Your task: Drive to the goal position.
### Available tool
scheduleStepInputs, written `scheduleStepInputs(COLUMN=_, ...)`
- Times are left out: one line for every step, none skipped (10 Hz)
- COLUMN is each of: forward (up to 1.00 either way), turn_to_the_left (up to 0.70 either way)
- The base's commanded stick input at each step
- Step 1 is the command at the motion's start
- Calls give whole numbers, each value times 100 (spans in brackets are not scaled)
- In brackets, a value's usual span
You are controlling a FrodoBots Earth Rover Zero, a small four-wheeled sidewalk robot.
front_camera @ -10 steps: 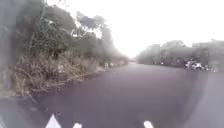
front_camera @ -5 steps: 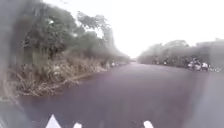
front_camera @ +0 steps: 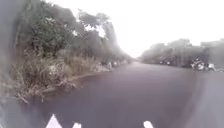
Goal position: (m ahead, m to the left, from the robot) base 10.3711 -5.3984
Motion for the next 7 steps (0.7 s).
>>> scheduleStepInputs(forward=70, turn_to_the_left=0)
scheduleStepInputs(forward=70, turn_to_the_left=0)
scheduleStepInputs(forward=70, turn_to_the_left=0)
scheduleStepInputs(forward=70, turn_to_the_left=0)
scheduleStepInputs(forward=70, turn_to_the_left=0)
scheduleStepInputs(forward=70, turn_to_the_left=0)
scheduleStepInputs(forward=70, turn_to_the_left=0)
